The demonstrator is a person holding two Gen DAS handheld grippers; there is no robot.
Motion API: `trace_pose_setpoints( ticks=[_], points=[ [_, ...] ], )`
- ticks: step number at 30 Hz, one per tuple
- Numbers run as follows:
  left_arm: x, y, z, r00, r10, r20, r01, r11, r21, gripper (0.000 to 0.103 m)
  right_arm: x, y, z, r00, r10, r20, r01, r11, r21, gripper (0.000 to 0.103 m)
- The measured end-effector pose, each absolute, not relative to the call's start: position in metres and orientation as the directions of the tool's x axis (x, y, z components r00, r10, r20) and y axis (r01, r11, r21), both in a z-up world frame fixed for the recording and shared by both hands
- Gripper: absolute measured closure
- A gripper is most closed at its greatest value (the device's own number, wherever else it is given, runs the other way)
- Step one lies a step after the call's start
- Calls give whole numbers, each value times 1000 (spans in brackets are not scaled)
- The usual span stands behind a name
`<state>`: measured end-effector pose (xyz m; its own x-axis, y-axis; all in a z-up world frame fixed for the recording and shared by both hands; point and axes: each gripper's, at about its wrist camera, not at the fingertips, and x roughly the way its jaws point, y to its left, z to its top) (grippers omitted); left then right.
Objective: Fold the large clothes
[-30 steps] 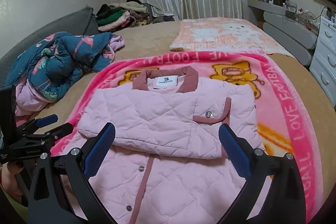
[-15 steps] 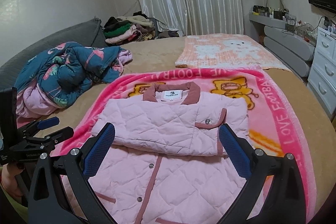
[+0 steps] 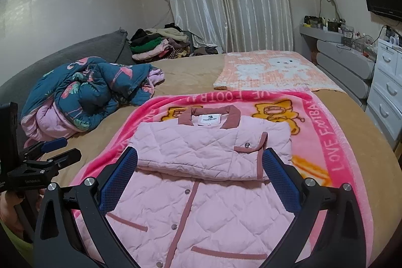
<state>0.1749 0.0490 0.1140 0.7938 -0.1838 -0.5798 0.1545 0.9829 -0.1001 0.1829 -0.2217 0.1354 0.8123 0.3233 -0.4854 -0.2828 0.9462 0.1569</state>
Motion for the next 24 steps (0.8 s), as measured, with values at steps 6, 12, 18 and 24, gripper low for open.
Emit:
trace_pose_setpoints(
  ticks=[6, 12, 18, 24],
  points=[
    [154, 47, 115, 805, -194, -560, 164, 981, -104, 9, 161, -223, 138, 821, 324, -471, -290, 946, 145, 4],
    [136, 47, 111, 813, -187, -552, 156, 982, -102, 9, 145, -227, 138, 823, 334, -460, -302, 942, 145, 4],
    [121, 49, 103, 809, -179, -560, 150, 984, -98, 9, 133, -233, 134, 824, 337, -455, -300, 942, 153, 4],
    [109, 53, 91, 810, -176, -559, 145, 984, -100, 9, 122, -237, 123, 825, 331, -459, -295, 943, 151, 4]
  ],
)
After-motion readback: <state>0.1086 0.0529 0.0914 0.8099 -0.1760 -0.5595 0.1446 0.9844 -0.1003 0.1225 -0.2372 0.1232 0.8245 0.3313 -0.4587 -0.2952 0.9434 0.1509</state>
